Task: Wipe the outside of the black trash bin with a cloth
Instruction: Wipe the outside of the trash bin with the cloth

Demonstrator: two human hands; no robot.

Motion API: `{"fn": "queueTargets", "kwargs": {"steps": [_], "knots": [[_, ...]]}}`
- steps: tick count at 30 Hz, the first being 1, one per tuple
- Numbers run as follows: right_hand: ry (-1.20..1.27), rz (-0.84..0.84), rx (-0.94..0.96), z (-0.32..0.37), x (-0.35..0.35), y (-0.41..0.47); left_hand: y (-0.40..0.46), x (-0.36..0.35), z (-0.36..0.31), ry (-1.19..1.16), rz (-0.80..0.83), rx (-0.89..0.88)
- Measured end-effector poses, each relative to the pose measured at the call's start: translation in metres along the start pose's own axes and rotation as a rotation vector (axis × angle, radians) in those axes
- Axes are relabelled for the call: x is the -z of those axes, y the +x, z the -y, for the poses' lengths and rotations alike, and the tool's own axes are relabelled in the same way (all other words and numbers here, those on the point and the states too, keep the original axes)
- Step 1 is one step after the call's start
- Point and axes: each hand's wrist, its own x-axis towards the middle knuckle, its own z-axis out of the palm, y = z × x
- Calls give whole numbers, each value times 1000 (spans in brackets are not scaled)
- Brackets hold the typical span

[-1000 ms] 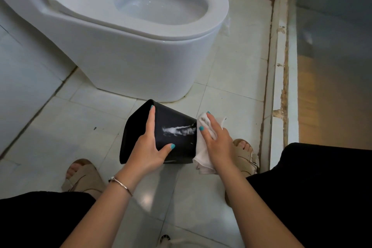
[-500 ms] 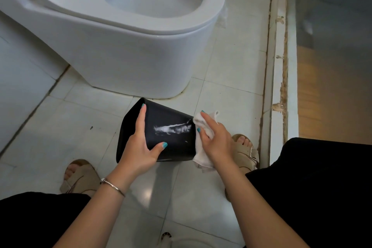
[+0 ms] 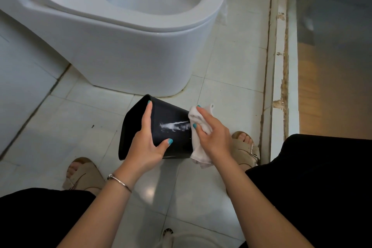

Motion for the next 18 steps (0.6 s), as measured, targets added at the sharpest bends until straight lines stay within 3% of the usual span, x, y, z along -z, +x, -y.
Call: {"fn": "queueTargets", "kwargs": {"steps": [3,8,15,18], "knots": [[18,16,22,3,-1,0,0,0,1,-4,0,-5],[73,-46,-140,-13,2,3,-1,2,3,-7,1,-10],[55,32,94,20,-1,0,-1,-2,0,26,-12,-5],[133,-11,26,12,-2,1,-1,-1,0,27,-16,-9]]}}
